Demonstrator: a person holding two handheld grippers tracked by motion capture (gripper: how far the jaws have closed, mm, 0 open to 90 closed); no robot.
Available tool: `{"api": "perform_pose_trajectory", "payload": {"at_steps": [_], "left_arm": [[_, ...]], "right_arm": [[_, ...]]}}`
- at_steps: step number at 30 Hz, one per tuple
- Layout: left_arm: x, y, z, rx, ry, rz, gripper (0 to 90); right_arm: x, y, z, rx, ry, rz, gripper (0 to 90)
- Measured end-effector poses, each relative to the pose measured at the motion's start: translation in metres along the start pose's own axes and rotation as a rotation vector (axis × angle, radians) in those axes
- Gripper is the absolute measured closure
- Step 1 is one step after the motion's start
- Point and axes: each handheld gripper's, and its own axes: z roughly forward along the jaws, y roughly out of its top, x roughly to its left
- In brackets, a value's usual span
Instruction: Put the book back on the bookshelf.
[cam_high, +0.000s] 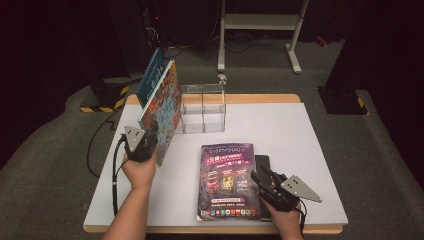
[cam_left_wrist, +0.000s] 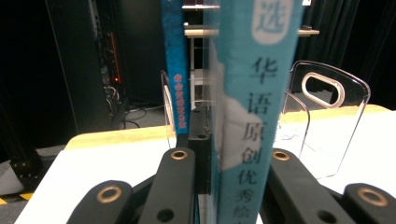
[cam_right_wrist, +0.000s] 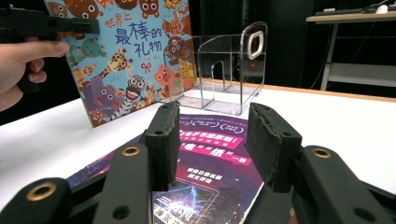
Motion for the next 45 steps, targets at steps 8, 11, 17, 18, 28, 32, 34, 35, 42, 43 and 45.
{"api": "perform_pose_trajectory", "payload": {"at_steps": [8, 11, 17, 18, 28, 32, 34, 35, 42, 43, 45], "left_arm": [[-0.005, -0.002, 0.007, -0.001, 0.008, 0.023, 80.3], [-0.005, -0.002, 0.009, -0.002, 0.013, 0.028, 80.3], [-0.003, -0.001, 0.012, 0.000, 0.033, 0.028, 80.1], [-0.002, -0.001, 0.012, -0.002, 0.036, 0.027, 80.0], [-0.004, -0.002, 0.011, 0.000, 0.059, 0.050, 79.9], [-0.005, -0.002, 0.011, -0.010, 0.068, 0.044, 79.8], [-0.006, -0.003, 0.011, -0.013, 0.068, 0.051, 79.9], [-0.007, -0.004, 0.012, -0.018, 0.067, 0.050, 79.9], [-0.010, -0.005, 0.015, -0.021, 0.076, 0.052, 80.0], [-0.011, -0.006, 0.016, -0.023, 0.078, 0.052, 80.0], [-0.011, -0.006, 0.017, -0.022, 0.079, 0.051, 80.0]], "right_arm": [[0.000, 0.000, 0.000, 0.001, 0.002, 0.001, 54.1], [0.000, 0.000, 0.000, -0.002, 0.001, -0.002, 54.1], [0.000, 0.000, 0.000, -0.001, 0.002, -0.001, 54.2], [0.000, 0.000, 0.000, 0.001, 0.002, 0.000, 54.2], [0.000, 0.000, 0.000, 0.001, 0.000, 0.002, 54.2], [0.000, 0.000, 0.000, 0.002, 0.001, 0.000, 54.2], [0.000, 0.000, 0.000, 0.001, 0.002, 0.000, 54.2], [0.001, 0.000, 0.000, 0.001, 0.003, 0.000, 54.2], [0.001, 0.000, 0.000, 0.001, 0.004, -0.001, 54.2], [0.001, 0.000, 0.000, 0.001, 0.004, -0.002, 54.2], [0.001, 0.000, 0.000, 0.001, 0.004, -0.002, 54.2]]}}
